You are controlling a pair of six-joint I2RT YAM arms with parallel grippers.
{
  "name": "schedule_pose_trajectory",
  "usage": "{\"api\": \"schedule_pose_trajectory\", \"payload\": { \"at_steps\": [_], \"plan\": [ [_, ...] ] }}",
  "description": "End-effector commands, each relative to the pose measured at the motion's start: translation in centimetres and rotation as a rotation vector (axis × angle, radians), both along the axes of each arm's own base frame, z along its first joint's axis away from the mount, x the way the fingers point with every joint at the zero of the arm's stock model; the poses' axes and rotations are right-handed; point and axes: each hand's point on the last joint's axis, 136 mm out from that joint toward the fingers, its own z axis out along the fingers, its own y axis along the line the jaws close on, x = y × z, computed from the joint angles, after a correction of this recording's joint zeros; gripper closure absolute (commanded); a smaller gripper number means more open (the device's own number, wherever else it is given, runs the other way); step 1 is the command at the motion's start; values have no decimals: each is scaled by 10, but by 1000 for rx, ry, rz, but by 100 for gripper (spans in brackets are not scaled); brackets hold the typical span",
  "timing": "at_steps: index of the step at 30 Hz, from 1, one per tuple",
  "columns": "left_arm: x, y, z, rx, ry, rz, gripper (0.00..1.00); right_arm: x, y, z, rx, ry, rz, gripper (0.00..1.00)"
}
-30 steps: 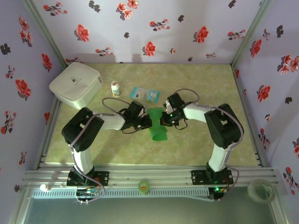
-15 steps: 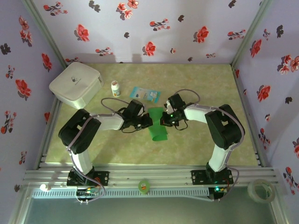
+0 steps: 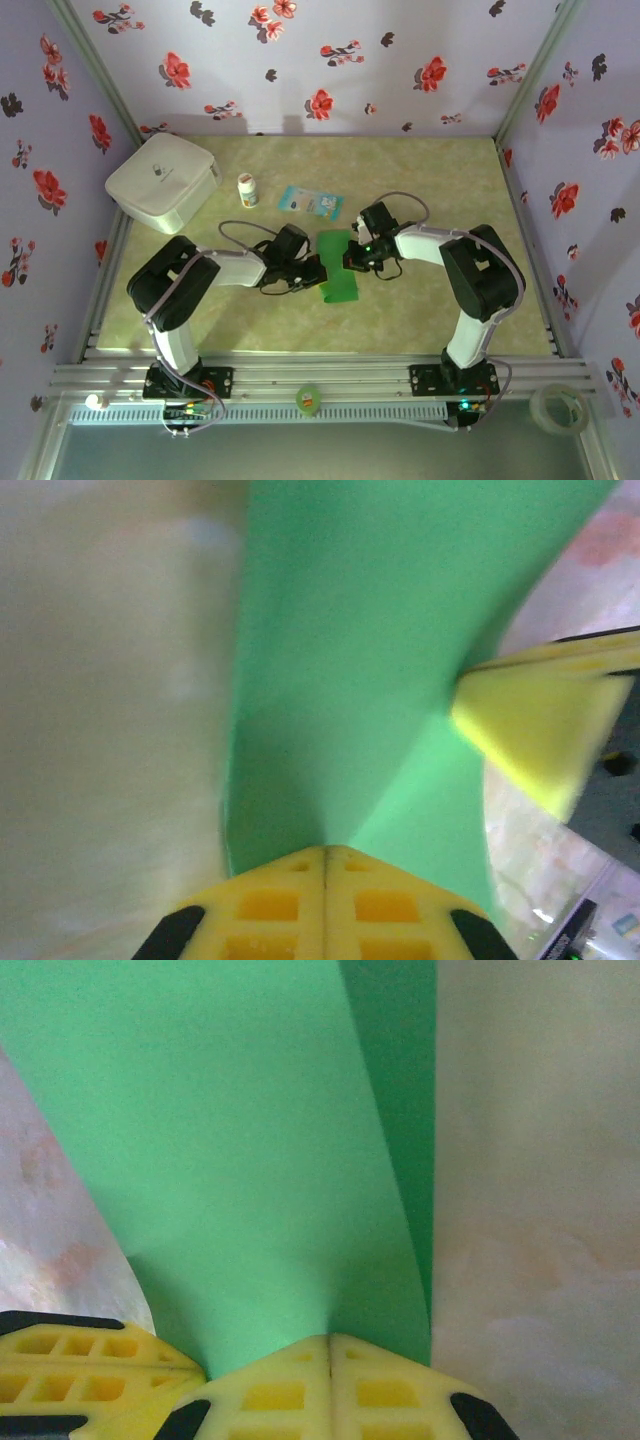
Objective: Fold a paper plane with a square sheet of paper (pick it up from the middle)
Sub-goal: First fold the square sheet of paper in half at the center of the table.
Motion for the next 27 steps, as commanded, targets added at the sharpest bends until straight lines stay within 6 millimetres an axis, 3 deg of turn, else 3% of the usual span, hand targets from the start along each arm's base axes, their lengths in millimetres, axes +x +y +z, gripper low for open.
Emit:
{"api": "schedule_pose_trajectory", "payload": {
  "at_steps": [1,5,10,14,19,27],
  "plan": [
    [-22,28,-39,131,66,-20,100,-29,-43,-43,-204,127,-61,100],
    [-18,23,-18,97,26,-31,100,-30,-44,-42,-204,120,-70,100],
    [-3,3,32,6,-32,-29,96,-29,-45,-41,-200,116,-80,100],
    [-6,-10,44,-33,-6,-57,97,-28,-44,-40,-196,113,-85,100],
    [-15,-19,35,-48,29,-74,99,-29,-44,-41,-198,116,-87,100],
    [-38,4,-9,31,88,-80,100,-29,-45,-43,-196,118,-91,100]
  ]
}}
